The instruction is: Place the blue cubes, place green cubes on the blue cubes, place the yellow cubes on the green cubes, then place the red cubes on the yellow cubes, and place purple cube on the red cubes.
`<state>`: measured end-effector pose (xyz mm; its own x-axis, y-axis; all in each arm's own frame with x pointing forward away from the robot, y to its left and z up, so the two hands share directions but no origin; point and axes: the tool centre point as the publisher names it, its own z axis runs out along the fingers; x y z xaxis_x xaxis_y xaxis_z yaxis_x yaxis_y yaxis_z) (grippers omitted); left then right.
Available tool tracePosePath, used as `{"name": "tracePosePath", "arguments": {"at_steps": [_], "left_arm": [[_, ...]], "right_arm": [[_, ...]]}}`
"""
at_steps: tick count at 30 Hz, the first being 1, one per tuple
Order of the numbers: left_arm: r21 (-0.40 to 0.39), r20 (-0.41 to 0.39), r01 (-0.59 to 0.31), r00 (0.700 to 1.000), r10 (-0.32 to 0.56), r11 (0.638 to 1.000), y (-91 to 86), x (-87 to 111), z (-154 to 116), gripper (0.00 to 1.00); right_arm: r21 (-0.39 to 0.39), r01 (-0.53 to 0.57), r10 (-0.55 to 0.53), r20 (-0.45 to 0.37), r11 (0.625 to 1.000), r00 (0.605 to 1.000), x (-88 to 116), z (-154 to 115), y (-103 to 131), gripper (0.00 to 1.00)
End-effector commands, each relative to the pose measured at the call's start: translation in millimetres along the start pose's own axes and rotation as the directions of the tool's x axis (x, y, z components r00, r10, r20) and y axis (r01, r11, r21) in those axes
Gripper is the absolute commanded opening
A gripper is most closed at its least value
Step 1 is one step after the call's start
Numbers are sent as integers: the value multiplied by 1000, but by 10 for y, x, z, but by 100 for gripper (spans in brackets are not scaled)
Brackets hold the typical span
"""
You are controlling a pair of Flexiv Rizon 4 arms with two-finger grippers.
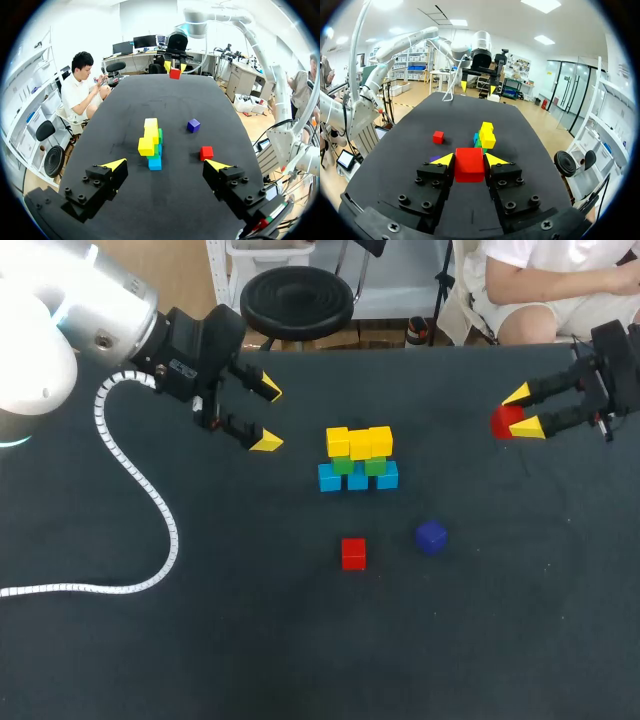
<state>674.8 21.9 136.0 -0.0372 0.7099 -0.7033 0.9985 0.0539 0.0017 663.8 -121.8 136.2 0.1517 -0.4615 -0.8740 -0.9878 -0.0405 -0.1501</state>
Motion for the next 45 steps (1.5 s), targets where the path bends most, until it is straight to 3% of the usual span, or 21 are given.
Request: {"name": "tracePosePath", "arguments": {"at_steps": [1, 6, 12, 20, 31, 45], "left_arm": [[2, 1, -2, 1000, 2, 1000, 12, 7, -2, 100], [2, 1, -2, 1000, 2, 1000, 12, 7, -2, 100], [2, 1, -2, 1000, 2, 1000, 12, 7, -2, 100], [2, 1, -2, 1000, 2, 1000, 12, 7, -2, 100], [2, 1, -2, 1000, 2, 1000, 12, 7, -2, 100], [2, 1, -2, 1000, 2, 1000, 12, 7, -2, 100]], "right_arm": [[2, 1, -1, 1, 1000, 1000, -1, -1, 9, 0], [2, 1, -1, 1, 1000, 1000, -1, -1, 9, 0], [-56, 3, -6, -49, 998, 999, -463, 227, -179, 0], [-91, -53, 45, -92, 994, 995, -807, 615, -208, 0], [-143, -87, 88, 5, 986, 996, -813, 1022, -124, 0], [-151, -76, 78, 8, 986, 997, -831, 1011, -135, 0]]}}
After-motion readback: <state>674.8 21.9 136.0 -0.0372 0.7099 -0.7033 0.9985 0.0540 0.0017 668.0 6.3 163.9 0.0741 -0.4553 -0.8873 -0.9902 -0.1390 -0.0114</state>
